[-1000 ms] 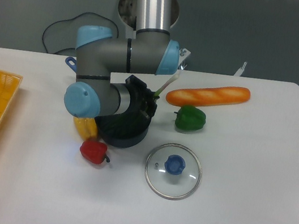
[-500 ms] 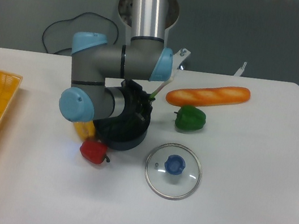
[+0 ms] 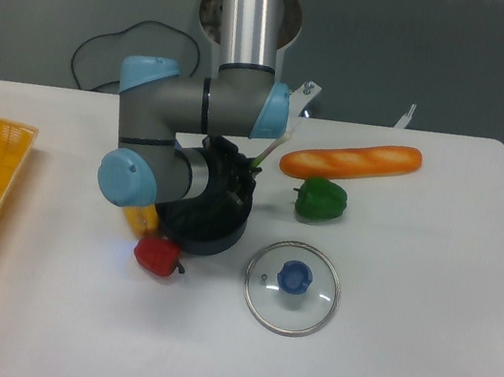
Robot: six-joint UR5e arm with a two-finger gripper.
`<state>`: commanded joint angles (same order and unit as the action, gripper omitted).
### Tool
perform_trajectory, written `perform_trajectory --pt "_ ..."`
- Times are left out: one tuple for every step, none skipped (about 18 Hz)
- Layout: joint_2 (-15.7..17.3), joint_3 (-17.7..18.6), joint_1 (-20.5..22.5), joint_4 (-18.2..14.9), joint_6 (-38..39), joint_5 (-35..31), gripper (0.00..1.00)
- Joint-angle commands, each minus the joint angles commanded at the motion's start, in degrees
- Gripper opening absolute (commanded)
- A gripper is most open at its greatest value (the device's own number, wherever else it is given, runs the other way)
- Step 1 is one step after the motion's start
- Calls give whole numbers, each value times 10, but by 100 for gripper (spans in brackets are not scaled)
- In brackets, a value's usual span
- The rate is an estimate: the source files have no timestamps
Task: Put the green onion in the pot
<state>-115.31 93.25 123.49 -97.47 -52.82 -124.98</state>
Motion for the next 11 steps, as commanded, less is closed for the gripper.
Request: perform_trajectory --pt "-1 0 0 1 4 0 82" --pt "-3 -1 0 1 5 0 82" --pt "-3 -3 0 0 5 0 82" --pt "-3 -4 0 0 4 0 83" --pt "-3 -4 0 0 4 0 88" --pt "-4 -5 0 -1 4 1 95" --pt "-3 -8 0 -2 4 2 100" --pt "-3 -11 0 -2 5 2 100" --pt "-3 -12 0 -2 4 3 100" --pt "-3 -16 1 -2 4 6 100" --pt "-2 -21 1 -3 3 10 100"
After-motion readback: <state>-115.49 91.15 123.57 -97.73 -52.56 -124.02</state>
